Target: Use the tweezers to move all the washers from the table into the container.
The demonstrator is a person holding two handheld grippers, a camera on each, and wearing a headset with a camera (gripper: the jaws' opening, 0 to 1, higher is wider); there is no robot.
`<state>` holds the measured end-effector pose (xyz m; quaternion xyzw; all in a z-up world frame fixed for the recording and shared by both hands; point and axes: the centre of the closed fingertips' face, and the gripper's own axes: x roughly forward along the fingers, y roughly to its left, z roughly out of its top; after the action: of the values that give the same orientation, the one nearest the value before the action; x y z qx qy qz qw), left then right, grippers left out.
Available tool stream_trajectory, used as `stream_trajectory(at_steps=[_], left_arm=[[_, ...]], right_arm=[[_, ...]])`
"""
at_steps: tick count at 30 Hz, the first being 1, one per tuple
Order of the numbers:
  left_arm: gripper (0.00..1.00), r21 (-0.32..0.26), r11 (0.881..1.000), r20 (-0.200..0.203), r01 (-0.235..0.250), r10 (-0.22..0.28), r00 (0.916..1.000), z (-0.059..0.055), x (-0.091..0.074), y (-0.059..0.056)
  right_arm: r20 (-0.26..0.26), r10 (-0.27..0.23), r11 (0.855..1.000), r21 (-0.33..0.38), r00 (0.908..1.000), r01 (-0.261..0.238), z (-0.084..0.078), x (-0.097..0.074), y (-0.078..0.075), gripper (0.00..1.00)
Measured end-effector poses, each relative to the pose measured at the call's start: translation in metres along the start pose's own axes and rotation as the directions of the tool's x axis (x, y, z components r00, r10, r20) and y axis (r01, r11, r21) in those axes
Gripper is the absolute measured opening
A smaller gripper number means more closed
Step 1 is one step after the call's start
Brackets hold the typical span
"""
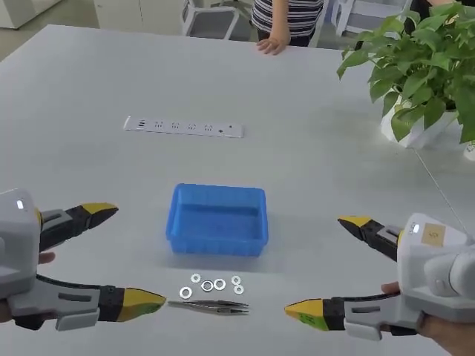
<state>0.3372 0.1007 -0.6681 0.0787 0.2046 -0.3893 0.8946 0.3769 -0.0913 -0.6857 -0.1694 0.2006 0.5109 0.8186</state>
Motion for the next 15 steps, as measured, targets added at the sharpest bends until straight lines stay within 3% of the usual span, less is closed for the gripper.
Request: stream_trajectory(at_steps=[7,9,15], left_arm=[[0.94,0.015,1.0,-0.054,0.02,-0.019,0.9983,-0.011,0.003,-0.003],[0.92,0.023,0.999,-0.086,0.026,-0.024,0.996,-0.017,0.005,-0.004],[0.86,0.045,0.997,-0.125,0.064,-0.058,0.9904,-0.026,0.012,-0.01]], right_arm=[[0.003,0.01,1.0,-0.016,0.9999,-0.01,0.001,0.002,0.002,0.94],[0.003,0.019,1.0,-0.022,0.9998,-0.019,0.001,0.004,0.004,0.91],[-0.019,0.06,0.997,-0.049,0.998,-0.061,-0.004,0.01,0.012,0.82]])
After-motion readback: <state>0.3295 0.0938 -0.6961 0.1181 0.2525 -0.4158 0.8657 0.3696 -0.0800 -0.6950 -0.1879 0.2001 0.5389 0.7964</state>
